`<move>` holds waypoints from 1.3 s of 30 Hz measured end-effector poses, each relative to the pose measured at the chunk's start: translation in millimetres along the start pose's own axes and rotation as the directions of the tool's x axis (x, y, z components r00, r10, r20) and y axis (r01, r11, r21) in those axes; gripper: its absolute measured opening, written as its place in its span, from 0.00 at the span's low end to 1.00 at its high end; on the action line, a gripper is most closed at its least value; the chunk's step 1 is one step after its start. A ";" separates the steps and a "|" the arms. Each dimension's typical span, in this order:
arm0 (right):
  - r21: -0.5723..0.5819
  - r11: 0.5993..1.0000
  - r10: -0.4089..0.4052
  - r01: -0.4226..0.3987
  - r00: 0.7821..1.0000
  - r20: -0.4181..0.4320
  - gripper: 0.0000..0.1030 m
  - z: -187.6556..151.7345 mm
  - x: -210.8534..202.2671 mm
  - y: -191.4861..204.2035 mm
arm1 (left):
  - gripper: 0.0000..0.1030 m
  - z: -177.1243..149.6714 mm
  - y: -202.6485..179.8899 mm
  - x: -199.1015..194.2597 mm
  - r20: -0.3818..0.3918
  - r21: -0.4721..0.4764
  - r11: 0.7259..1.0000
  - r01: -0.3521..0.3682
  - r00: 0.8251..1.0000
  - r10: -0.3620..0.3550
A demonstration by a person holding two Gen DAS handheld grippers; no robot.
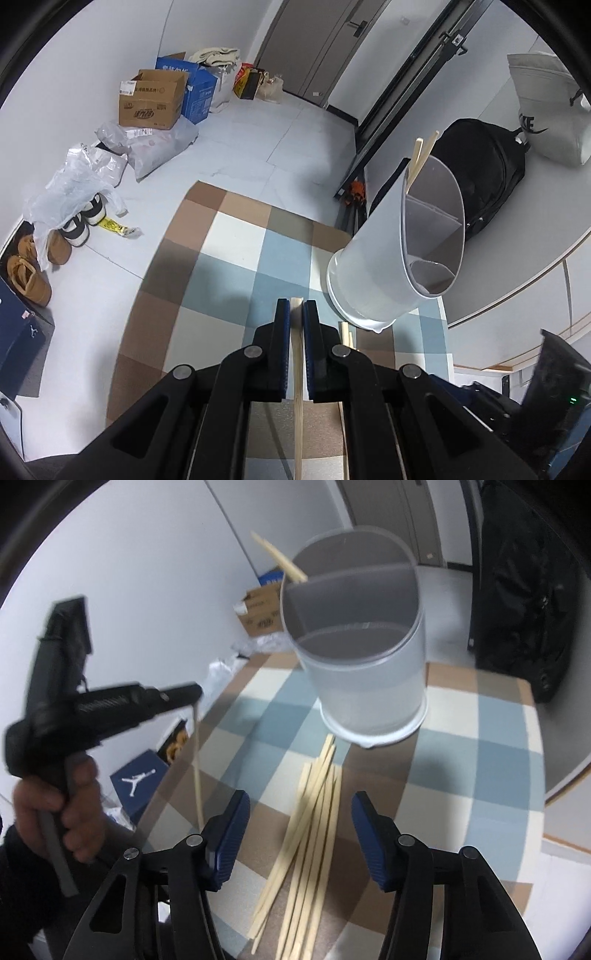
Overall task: Organize utensils
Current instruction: 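Lift the left tool's chopstick toward the holder while the right tool grasps another chopstick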
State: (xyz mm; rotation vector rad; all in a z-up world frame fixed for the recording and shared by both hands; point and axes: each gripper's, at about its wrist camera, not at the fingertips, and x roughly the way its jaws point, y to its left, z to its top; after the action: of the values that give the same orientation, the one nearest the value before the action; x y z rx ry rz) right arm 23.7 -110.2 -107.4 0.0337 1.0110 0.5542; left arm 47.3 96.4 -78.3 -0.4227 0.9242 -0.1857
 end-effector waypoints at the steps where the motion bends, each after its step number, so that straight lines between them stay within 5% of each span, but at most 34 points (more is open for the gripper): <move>1: 0.003 1.000 -0.010 0.010 1.000 -0.016 0.50 0.7 6.5 0.6 | 0.03 0.4 1.0 -0.7 0.000 0.001 1.000 -0.001 1.000 0.001; 11: 0.007 0.989 -0.144 0.146 0.983 -0.116 0.31 17.6 51.2 -0.5 | 0.03 4.6 14.2 -8.6 0.005 -0.030 0.999 0.038 0.999 -0.038; 18: -0.016 0.977 -0.214 0.214 0.960 -0.182 0.27 16.8 72.9 -1.8 | 0.03 3.7 10.0 -11.3 0.011 0.005 0.999 0.045 0.999 -0.045; 28: 0.003 0.966 -0.251 0.258 0.944 -0.215 0.20 19.2 78.2 -4.6 | 0.03 4.2 10.5 -13.7 0.017 0.002 0.999 0.052 0.998 -0.052; 39: 0.081 0.968 -0.216 0.237 0.954 -0.209 0.17 26.7 74.4 -20.0 | 0.03 5.6 9.7 -12.8 0.013 0.002 0.999 0.047 0.999 -0.047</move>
State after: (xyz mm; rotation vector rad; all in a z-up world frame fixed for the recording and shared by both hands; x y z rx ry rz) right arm 84.1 -87.6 -157.4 -0.0456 1.2203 0.2969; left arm 43.9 110.9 -70.1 -0.4442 0.9017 -0.2263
